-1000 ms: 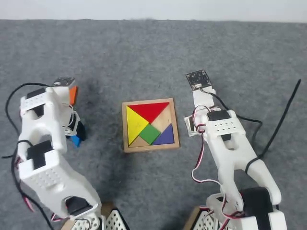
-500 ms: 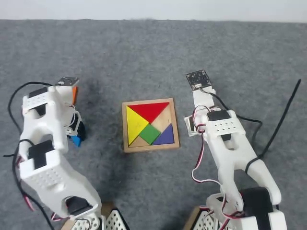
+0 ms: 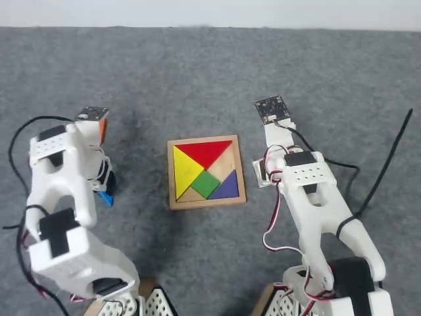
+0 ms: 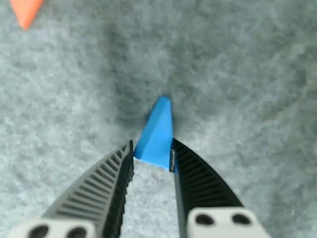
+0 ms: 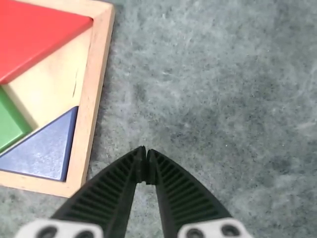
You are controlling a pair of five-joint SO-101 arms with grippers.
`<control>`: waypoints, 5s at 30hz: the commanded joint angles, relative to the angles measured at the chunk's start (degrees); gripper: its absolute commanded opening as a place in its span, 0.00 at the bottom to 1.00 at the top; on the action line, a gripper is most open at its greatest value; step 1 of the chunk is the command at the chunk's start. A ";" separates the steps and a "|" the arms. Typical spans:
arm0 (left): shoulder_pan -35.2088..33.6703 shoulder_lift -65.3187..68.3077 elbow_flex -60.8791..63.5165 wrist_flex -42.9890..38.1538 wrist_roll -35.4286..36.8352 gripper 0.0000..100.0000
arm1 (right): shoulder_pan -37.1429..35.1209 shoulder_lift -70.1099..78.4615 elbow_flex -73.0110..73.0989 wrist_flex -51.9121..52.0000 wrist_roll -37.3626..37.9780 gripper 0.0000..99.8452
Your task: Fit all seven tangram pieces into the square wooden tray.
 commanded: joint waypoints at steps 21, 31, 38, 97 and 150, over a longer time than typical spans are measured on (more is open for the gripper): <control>6.42 -6.59 6.90 -3.25 -0.44 0.06 | -0.22 -2.95 -0.35 -1.01 0.79 0.01; 6.51 -6.86 6.81 -3.25 -0.44 0.01 | -0.22 -3.12 -0.35 -1.01 0.79 0.01; 6.24 -9.67 7.69 -5.89 3.16 0.01 | -0.13 -3.47 -0.35 -0.92 0.88 0.01; 5.54 -35.16 29.67 -18.02 6.51 0.23 | 7.78 -2.95 0.26 -1.01 0.35 0.01; 7.74 2.55 -0.40 -11.34 11.34 0.19 | 7.69 -3.03 0.26 -1.01 0.70 0.01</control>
